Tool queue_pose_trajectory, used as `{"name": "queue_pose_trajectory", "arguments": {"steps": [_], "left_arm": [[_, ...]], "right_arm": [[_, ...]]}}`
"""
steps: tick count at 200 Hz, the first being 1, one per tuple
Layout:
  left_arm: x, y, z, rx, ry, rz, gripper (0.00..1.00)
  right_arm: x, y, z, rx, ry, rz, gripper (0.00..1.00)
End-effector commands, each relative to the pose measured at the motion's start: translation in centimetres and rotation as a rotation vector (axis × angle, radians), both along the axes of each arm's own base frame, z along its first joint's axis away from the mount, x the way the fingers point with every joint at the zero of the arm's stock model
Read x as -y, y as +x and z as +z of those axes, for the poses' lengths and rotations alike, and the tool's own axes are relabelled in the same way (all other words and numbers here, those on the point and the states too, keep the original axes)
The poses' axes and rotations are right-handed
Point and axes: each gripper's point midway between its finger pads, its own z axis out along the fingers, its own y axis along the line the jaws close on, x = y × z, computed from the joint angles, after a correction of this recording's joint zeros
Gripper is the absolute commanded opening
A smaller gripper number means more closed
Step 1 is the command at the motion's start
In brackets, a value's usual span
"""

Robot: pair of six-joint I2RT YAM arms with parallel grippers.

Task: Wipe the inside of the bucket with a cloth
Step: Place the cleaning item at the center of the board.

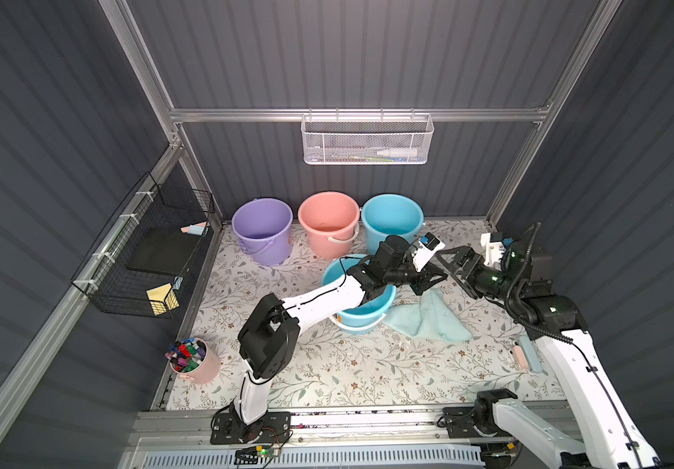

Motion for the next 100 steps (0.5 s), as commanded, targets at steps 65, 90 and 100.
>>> {"name": "queue_pose_trajectory", "arguments": {"steps": [65, 90, 100], "left_arm": [[-11.2, 6.1, 7.3, 0.072, -0.029, 0.687, 0.94], [-20.9, 7.5, 6.8, 0.032, -0.044, 1.011, 1.00], [-25.3, 7.8, 6.3, 0.008, -0.048, 1.149, 0.99]], "right_arm": [[9.3, 2.8, -5.6, -0.074, -0.404, -0.297, 0.99], [12.9, 4.0, -8.4, -0.078, -0.579, -0.390, 0.99], [14.2, 4.5, -9.5, -0.076, -0.648, -0.428, 0.99]]}}
